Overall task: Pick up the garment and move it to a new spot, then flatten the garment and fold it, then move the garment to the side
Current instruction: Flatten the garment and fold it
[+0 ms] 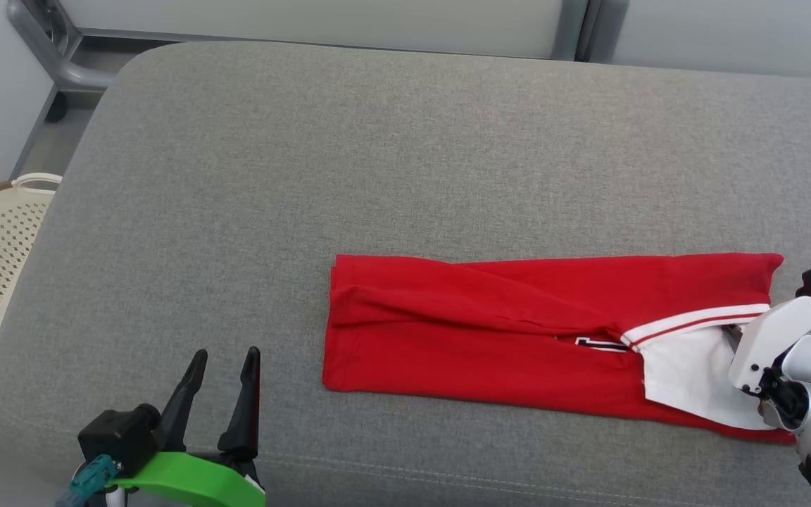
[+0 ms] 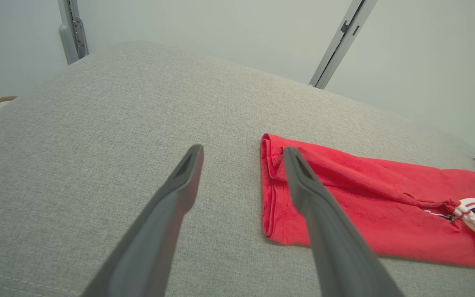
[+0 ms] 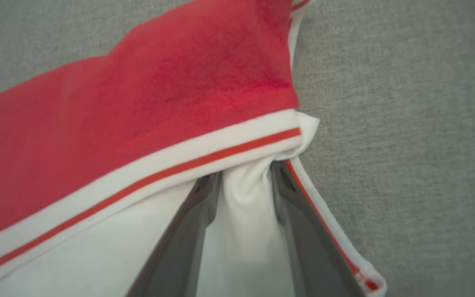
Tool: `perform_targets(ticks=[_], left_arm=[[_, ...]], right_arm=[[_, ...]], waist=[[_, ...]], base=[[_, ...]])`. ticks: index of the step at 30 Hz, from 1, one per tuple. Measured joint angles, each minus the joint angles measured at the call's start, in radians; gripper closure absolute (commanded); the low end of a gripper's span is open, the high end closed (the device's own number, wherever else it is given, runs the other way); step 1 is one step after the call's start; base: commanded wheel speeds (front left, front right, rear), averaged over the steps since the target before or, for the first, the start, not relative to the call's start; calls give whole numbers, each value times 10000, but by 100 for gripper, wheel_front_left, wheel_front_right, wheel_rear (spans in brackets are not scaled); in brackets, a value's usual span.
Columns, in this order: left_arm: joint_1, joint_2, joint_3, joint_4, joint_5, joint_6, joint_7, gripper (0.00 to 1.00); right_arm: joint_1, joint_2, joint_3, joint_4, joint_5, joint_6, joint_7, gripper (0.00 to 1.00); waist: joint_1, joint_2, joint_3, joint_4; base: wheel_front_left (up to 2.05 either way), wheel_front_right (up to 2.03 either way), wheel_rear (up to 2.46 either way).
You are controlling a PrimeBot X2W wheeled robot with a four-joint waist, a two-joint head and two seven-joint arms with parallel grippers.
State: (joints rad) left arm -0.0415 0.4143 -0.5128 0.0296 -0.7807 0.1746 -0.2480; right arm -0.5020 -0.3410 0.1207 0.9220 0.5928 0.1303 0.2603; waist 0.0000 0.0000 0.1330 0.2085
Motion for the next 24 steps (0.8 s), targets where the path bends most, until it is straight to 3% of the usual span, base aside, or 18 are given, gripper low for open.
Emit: perform_targets(ticks=[12, 24], left_arm=[[19, 19, 150, -58, 0, 98, -13, 0], [105, -128, 190, -56, 4, 98, -84, 0]], right_arm=[[-510, -123, 219, 439, 40, 29, -644, 100], [-510, -1889, 257, -1014, 385, 13, -621, 100]], waist=[[0, 0, 38, -215], [0, 1, -179, -1004]], base=[[0, 0, 0], [0, 0, 0]])
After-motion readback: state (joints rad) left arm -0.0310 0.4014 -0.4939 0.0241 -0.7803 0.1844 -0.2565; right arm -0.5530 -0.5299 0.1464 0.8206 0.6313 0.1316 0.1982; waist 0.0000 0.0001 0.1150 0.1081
